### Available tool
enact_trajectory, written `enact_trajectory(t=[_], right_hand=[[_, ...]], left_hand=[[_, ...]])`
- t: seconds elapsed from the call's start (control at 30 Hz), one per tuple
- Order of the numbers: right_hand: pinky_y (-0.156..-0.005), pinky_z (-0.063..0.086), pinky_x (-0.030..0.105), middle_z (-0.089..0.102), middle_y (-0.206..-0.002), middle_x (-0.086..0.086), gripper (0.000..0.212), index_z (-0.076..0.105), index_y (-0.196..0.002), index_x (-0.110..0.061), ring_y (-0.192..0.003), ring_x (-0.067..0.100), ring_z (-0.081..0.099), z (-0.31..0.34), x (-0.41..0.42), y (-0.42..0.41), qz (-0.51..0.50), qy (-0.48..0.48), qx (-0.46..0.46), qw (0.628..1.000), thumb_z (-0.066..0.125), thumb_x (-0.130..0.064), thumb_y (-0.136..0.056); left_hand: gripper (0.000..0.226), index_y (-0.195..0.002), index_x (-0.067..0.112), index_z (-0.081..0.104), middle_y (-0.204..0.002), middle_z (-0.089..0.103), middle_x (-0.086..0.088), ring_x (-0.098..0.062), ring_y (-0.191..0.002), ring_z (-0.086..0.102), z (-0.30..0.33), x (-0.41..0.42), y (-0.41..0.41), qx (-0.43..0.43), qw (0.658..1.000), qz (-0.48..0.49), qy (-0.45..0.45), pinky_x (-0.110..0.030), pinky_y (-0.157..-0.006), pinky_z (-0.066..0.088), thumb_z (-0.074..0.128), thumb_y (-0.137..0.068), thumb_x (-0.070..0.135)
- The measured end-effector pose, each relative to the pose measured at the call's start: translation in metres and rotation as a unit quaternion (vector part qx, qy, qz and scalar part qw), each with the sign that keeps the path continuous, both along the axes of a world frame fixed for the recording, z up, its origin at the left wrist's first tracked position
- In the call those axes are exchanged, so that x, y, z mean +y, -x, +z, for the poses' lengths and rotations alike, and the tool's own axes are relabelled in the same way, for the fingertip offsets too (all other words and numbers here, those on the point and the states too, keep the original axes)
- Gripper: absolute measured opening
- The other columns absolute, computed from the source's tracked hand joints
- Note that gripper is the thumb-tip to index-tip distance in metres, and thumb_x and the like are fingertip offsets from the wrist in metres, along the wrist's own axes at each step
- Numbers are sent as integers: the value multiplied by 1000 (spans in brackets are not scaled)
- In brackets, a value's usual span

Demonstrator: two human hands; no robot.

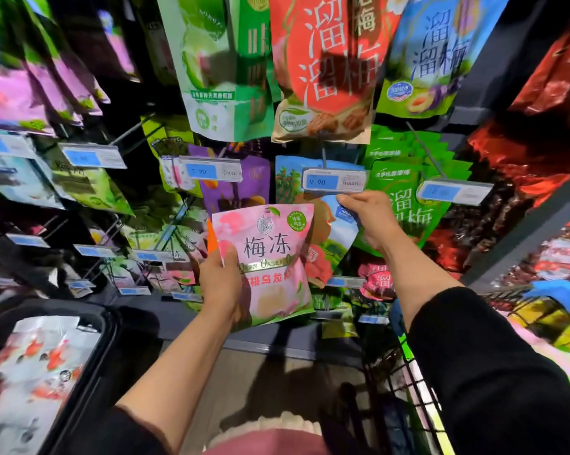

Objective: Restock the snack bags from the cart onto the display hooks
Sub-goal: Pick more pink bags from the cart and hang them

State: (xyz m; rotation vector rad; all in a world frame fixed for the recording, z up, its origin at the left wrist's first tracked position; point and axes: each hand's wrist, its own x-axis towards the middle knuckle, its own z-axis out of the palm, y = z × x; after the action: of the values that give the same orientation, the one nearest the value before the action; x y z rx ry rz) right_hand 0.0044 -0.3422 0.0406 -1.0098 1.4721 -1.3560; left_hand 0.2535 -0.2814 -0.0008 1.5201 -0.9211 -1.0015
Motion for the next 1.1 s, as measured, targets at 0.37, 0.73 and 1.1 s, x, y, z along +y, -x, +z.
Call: enact_trajectory(t=[0.37, 0.73, 1.1], right_hand=[[-73, 55, 15, 62, -110, 8, 40, 59, -120, -3, -96, 18, 63, 10, -14, -3, 2, 56, 52, 997, 62, 12, -83], [-65, 59, 50, 70, -91, 28, 10, 66, -82, 14, -73, 11, 66, -7, -32, -6, -92, 79, 87, 989, 64, 5, -76], [-69, 46, 31, 65, -90, 17, 31, 60, -96, 13, -77, 19, 56, -58, -28, -14, -128, -37, -11, 991, 75, -7, -77]], left_hand=[[41, -70, 13, 49, -65, 50, -4, -18, -62, 41, -5, 8, 7, -8, 1000, 6, 13, -30, -60, 31, 41, -102, 38], [45, -58, 21, 40, -51, 39, 6, -12, -51, 32, -2, 8, 7, 7, 1000, 24, 14, -28, -51, 24, 43, -102, 29], [47, -57, 18, 38, -53, 39, 3, -17, -57, 34, -5, 5, -3, 5, 999, 43, -7, -31, -61, 26, 44, -102, 34]])
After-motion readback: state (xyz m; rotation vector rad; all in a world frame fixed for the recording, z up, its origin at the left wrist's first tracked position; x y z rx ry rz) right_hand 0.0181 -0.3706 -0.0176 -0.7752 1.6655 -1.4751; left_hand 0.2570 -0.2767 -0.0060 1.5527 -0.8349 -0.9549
